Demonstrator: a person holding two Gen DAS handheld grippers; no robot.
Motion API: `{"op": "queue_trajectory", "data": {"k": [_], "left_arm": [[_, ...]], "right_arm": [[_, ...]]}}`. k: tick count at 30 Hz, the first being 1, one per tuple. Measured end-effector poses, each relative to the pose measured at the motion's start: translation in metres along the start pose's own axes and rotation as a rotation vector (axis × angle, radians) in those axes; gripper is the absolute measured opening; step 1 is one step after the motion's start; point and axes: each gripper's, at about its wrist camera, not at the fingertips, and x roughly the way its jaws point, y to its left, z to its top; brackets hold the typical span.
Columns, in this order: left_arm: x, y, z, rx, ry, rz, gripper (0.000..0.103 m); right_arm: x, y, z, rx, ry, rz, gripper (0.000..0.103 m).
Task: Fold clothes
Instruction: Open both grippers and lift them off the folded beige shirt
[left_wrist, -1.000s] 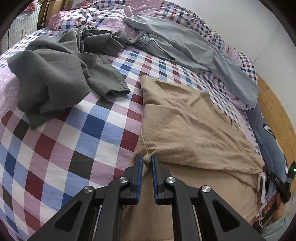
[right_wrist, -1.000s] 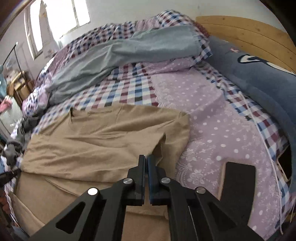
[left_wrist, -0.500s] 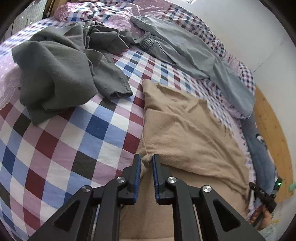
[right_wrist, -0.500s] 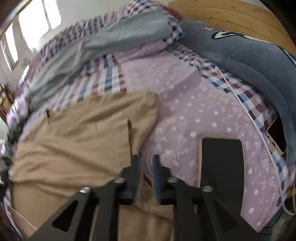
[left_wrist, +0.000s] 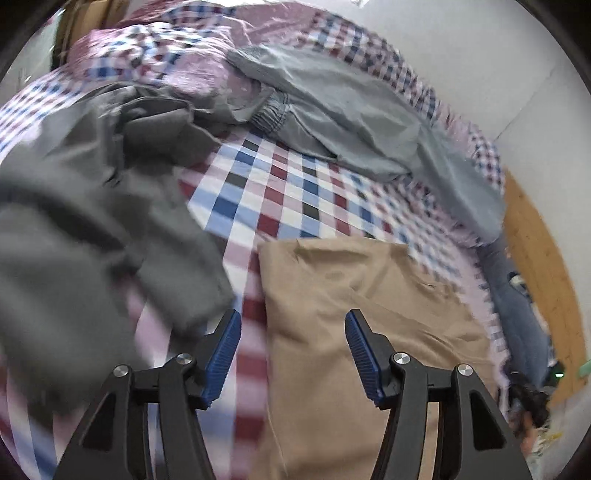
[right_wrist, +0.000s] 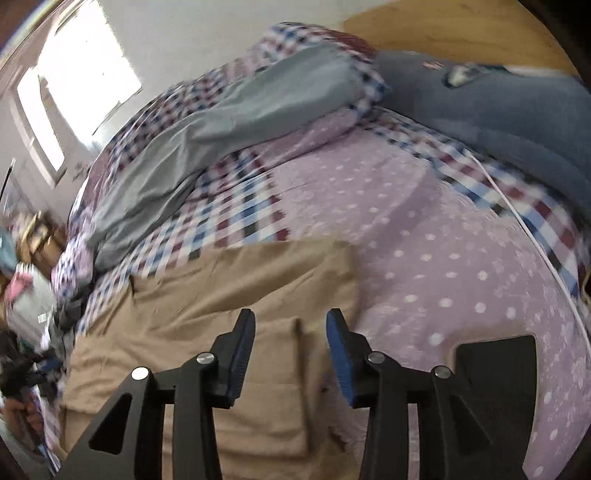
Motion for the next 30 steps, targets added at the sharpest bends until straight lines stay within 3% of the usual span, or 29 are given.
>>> {"op": "queue_trajectory", "data": {"k": [5,8,9,10,12,15,18,21,24,26,27,28,30], "left_arm": [[0.052,0.007,0.026,0.007,0.084,0.073,0.060],[0.068,0.009,0.034,0.003,0.093,0.103,0.047],[0.071,0.011,0.036,-0.010,0.089,0.104,0.036],[0.073,0.013,0.038,-0.027,0.088,0.103,0.016],[0.075,0.017,0.042,-0.062,0.088,0.105,0.004],[0.073,0.017,0.045,-0.065,0.059,0.121,0.001],[0.069,0.020,0.046,-0.066,0.003,0.201,0.000],[0.070,0.031,0.048,-0.064,0.004,0.235,0.000],[0.050,0.039,0.049,-0.074,-0.021,0.227,0.010],[0.027,0.042,0.043,-0.080,-0.063,0.157,0.031],[0.016,0.043,0.040,-0.081,-0.081,0.127,0.051],[0.005,0.043,0.032,-0.076,-0.094,0.099,0.062],[-0.018,0.043,0.015,-0.061,-0.121,0.041,0.064]], "right_arm": [[-0.007,-0.022,0.006,0.064,-0.041,-0.023,0.043],[-0.014,-0.031,0.010,0.093,-0.069,-0.028,0.043],[-0.014,-0.034,0.011,0.098,-0.067,-0.026,0.043],[-0.014,-0.036,0.011,0.102,-0.063,-0.027,0.043],[-0.013,-0.040,0.012,0.112,-0.055,-0.032,0.043],[-0.014,-0.042,0.011,0.117,-0.056,-0.028,0.043],[-0.015,-0.044,0.010,0.118,-0.054,-0.031,0.043],[-0.014,-0.047,0.008,0.126,-0.044,-0.027,0.043],[-0.018,-0.045,0.006,0.119,-0.050,-0.023,0.043],[-0.022,-0.041,0.005,0.112,-0.061,-0.024,0.043],[-0.023,-0.039,0.004,0.109,-0.064,-0.022,0.043],[-0.025,-0.036,0.003,0.104,-0.067,-0.019,0.043],[-0.028,-0.030,0.000,0.094,-0.072,-0.013,0.043]]}}
